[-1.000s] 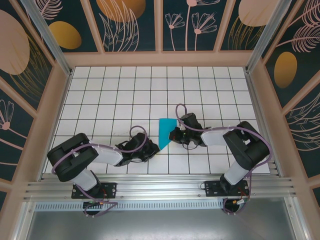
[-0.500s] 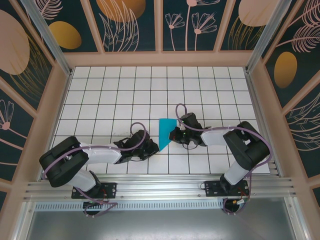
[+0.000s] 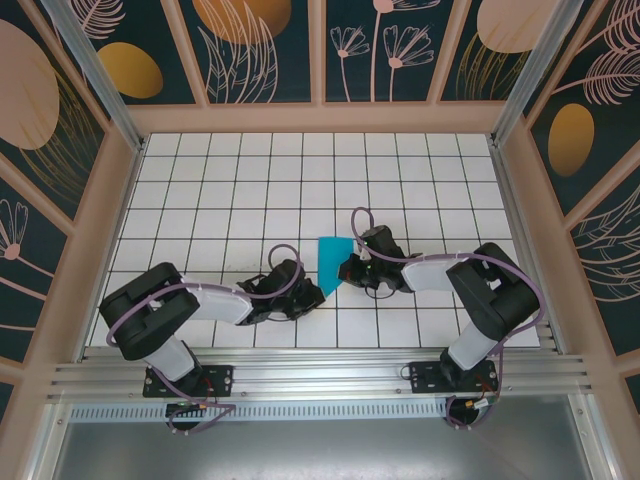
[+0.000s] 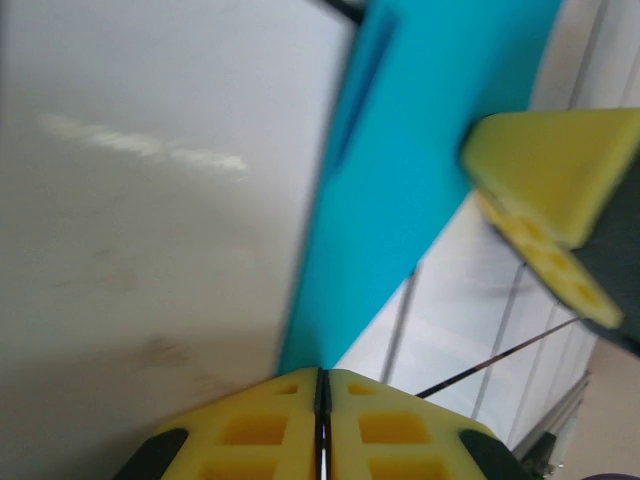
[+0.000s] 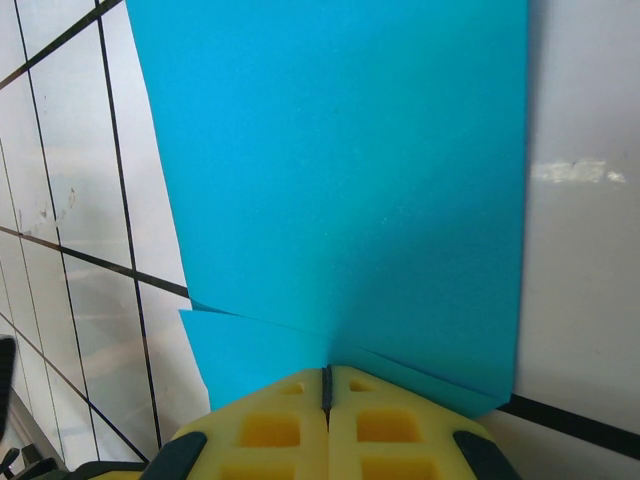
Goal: Fold a paper plane with a square sheet of paper (pick it up from the middle)
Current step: Third fold the triangle at the center of the table, then fourth fold the wing at the center of the table.
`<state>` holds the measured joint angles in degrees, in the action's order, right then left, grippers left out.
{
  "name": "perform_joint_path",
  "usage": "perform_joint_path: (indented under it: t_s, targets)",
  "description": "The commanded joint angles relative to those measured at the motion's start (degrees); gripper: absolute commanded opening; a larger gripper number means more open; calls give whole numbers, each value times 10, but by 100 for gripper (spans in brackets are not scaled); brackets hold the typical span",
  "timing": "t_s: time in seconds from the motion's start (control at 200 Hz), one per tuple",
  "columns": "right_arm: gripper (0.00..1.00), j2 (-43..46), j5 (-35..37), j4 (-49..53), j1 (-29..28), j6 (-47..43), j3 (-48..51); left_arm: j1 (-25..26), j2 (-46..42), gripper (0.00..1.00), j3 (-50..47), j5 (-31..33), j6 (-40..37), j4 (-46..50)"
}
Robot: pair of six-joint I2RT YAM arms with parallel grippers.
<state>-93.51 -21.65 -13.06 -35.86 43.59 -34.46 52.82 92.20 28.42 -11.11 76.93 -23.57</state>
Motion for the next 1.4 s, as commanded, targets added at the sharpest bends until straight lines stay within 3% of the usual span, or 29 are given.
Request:
perform_joint_path:
  t_s: [0.0, 0.215, 0.535, 0.791, 0.986, 1.251, 1.391]
  targets:
    - [4, -4, 46, 62, 1, -7, 12, 0, -10, 13, -37, -5, -5, 23]
    - [7, 15, 31, 60, 1, -11, 0, -1, -62, 14, -44, 7, -22, 50]
    - [17, 111, 49, 112, 17, -32, -46, -5, -130, 21, 34, 110, -73, 148]
    - [30, 138, -26, 80, 96, -40, 1, -10, -55, 21, 139, 104, -134, 168]
    - [44, 135, -91, 36, 108, -48, 33, -18, 6, 17, 170, 85, -140, 168]
    - [48, 100, -163, -6, 105, -80, 43, -19, 37, 16, 169, 92, -135, 162]
    - [48, 65, -160, 10, 98, -103, 22, -18, 49, 15, 169, 92, -134, 162]
